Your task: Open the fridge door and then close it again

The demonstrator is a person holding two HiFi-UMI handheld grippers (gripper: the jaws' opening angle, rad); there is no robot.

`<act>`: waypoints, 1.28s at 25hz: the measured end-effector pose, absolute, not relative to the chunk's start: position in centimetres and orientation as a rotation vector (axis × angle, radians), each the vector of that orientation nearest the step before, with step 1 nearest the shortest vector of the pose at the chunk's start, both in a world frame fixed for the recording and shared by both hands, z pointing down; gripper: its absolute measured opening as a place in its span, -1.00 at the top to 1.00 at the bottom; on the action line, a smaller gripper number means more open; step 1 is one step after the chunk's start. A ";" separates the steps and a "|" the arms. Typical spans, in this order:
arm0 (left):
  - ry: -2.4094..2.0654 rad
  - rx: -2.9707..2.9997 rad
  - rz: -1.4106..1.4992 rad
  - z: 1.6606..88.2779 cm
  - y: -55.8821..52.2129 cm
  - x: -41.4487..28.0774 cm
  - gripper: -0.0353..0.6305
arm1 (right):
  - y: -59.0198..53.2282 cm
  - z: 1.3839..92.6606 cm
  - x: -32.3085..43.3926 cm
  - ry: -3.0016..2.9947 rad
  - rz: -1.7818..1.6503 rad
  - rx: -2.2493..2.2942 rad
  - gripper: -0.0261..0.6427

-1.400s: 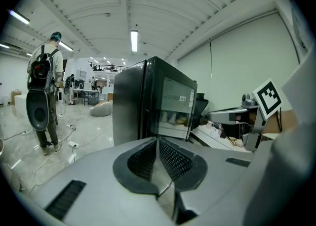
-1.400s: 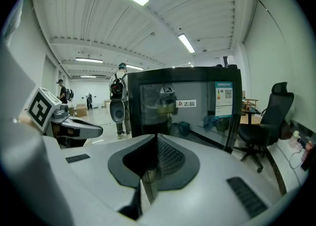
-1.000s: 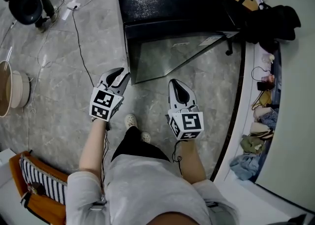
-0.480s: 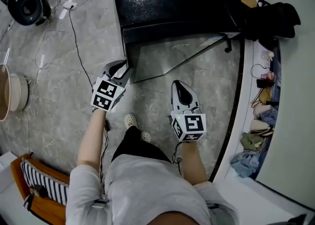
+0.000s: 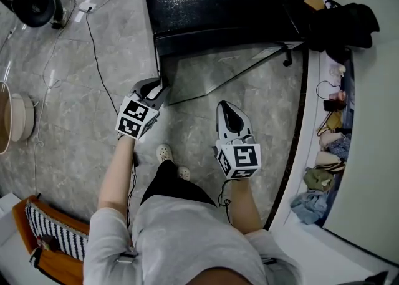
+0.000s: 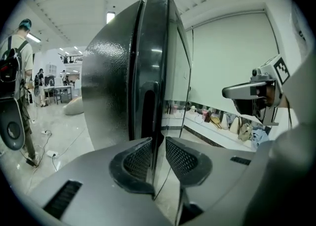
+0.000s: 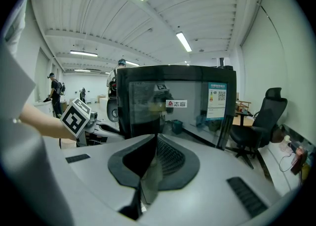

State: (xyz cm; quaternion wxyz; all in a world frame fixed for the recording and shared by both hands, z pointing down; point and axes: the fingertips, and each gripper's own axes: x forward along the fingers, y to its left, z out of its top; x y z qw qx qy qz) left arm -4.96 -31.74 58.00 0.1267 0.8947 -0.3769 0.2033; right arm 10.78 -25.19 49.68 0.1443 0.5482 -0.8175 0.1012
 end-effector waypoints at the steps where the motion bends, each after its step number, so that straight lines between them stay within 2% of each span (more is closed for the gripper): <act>1: -1.098 2.600 0.585 58.0 -31.8 -5.0 0.61 | -25.2 49.6 10.7 -2.357 0.290 1.580 0.84; 18: -1.185 2.506 0.628 57.9 -31.0 -5.0 0.66 | -23.2 48.8 11.4 -2.357 0.285 1.601 0.85; 24: -1.061 2.596 0.609 57.8 -24.5 -1.6 0.72 | -22.5 48.5 12.9 -2.346 0.287 1.638 0.85; 32: -1.150 2.556 0.631 57.9 -19.1 2.0 0.75 | -20.4 47.7 15.2 -2.329 0.274 1.689 0.85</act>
